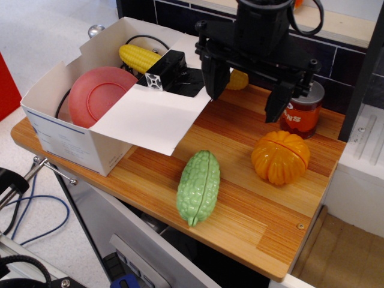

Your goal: Close white1fbox flap

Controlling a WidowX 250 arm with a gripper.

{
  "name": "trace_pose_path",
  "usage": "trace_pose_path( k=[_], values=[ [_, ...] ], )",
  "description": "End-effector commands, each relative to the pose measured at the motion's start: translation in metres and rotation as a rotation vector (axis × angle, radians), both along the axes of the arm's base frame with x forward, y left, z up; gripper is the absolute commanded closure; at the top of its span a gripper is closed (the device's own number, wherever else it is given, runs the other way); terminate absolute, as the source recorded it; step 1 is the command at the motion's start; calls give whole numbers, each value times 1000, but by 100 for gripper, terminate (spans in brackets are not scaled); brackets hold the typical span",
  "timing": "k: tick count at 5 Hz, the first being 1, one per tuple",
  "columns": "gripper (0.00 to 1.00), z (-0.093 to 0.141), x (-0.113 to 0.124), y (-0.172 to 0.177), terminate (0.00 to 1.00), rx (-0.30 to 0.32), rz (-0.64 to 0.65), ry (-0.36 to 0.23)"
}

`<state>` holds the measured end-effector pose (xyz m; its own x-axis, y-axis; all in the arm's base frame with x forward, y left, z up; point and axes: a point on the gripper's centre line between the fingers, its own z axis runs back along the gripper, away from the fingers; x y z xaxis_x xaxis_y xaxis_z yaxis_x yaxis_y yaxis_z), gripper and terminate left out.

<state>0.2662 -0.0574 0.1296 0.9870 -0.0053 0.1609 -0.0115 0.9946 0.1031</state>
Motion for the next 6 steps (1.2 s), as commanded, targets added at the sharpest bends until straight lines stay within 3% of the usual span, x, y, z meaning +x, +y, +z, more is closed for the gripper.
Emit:
trace_pose_path(
  k=[1,2,3,4,5,6],
  values=[
    [0,0,0,0,0,0,0,0],
    [0,-10,4,-5,0,19,7,18],
    [0,-27,3,-7,0,75,-10,-43],
    [0,-43,1,-2,0,92,-40,-26],
    [0,-53,-2,5,0,161,-93,-18],
    [0,-64,-5,12,0,141,-94,-29]
  ],
)
